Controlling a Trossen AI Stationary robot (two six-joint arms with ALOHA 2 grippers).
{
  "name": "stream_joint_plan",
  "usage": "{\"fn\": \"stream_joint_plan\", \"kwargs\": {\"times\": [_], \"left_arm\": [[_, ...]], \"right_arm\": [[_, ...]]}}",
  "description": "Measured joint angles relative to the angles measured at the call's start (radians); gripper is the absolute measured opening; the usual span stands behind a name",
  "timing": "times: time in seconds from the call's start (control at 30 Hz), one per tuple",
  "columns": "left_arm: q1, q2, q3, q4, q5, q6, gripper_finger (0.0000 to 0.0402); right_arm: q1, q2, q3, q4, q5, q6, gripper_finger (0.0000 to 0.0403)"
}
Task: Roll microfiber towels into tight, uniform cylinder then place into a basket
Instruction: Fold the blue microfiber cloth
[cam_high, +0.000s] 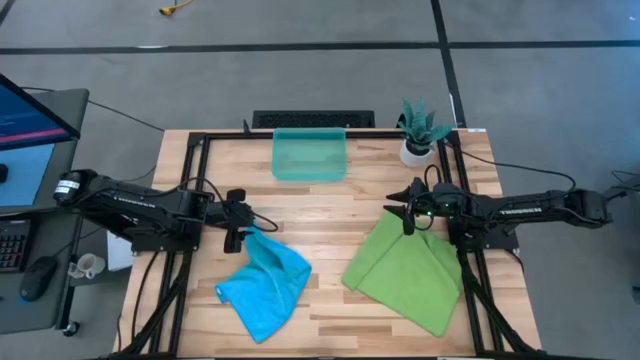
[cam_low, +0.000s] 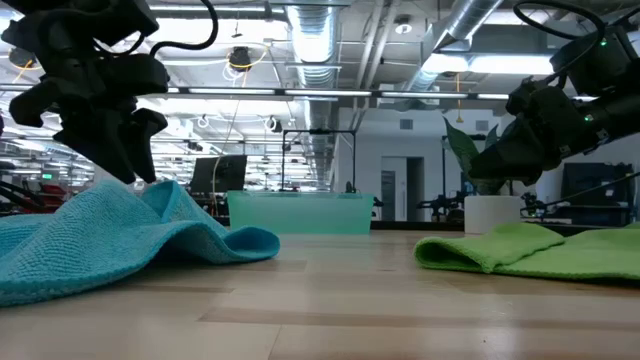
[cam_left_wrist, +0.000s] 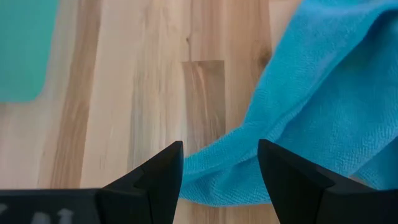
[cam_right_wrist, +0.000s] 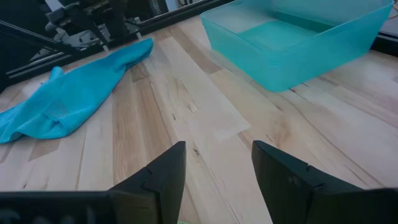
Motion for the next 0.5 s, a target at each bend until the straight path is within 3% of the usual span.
{"fn": "stream_joint_plan", "kwargs": {"times": [0.17,0.3,0.5], "left_arm": [[-0.001,0.004,0.081,-0.052,-0.005,0.003,0.0200],[-0.001,0.005,0.188,-0.189,-0.043,0.022,0.0200],[-0.001,0.000,0.241,-0.266,-0.066,-0.004,0.0200]], "right_arm": [[0.000,0.000,0.000,0.000,0.000,0.000,0.0207],[0.000,0.000,0.000,0.000,0.000,0.000,0.0207],[0.000,0.000,0.000,0.000,0.000,0.000,0.0207]]}}
